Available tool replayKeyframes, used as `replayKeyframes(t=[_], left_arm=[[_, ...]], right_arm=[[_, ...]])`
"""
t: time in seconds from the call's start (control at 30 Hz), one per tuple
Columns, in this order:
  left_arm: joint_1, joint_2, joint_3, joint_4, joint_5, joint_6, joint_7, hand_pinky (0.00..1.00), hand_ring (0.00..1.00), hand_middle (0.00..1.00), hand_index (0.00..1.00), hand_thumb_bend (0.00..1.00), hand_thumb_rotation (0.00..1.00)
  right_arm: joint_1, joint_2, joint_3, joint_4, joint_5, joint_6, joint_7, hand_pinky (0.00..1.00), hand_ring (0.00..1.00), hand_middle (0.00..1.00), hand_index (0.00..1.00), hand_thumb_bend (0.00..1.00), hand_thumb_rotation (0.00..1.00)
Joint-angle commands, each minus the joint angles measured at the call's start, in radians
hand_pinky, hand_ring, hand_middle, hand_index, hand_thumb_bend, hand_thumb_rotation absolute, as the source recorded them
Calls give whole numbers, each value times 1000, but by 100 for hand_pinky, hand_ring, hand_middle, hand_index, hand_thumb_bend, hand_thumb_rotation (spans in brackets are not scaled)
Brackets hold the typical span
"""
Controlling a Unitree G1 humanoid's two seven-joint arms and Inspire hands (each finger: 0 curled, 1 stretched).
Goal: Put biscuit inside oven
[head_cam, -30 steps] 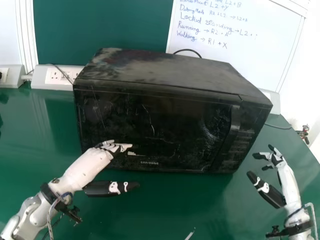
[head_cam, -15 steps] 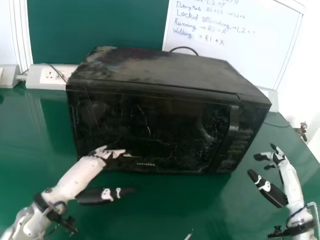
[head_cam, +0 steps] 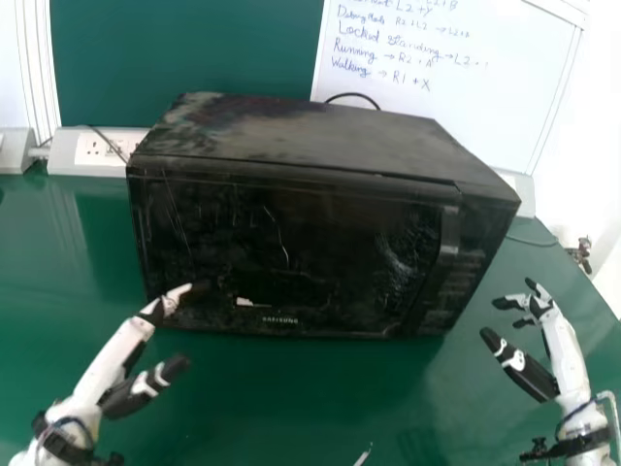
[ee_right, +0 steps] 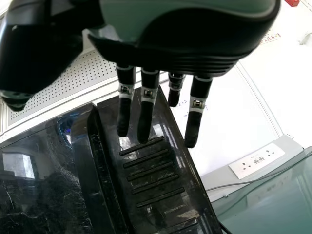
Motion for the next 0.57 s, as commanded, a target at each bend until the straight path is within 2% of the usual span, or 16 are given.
replayKeyframes(t=[0.0,0.2,0.47,0.53], left_arm=[[45,-21,15,-31,-52,13,-14,99,99,98,96,79,99],[103,-67,24,-55,-105,-20,-27,100,96,96,97,71,100],[199,-129,33,-109,-152,-2,-28,100,95,96,96,75,100],[214,-144,42,-102,-167,-20,-30,98,94,95,96,77,100]], right_arm=[[-1,5,-5,-6,10,5,0,56,64,68,68,100,0],[-6,5,-6,-4,2,8,-7,55,64,67,68,100,0],[-5,5,-11,-13,12,28,0,57,65,68,69,100,0],[-2,5,-14,-22,12,37,1,57,65,68,69,100,0]])
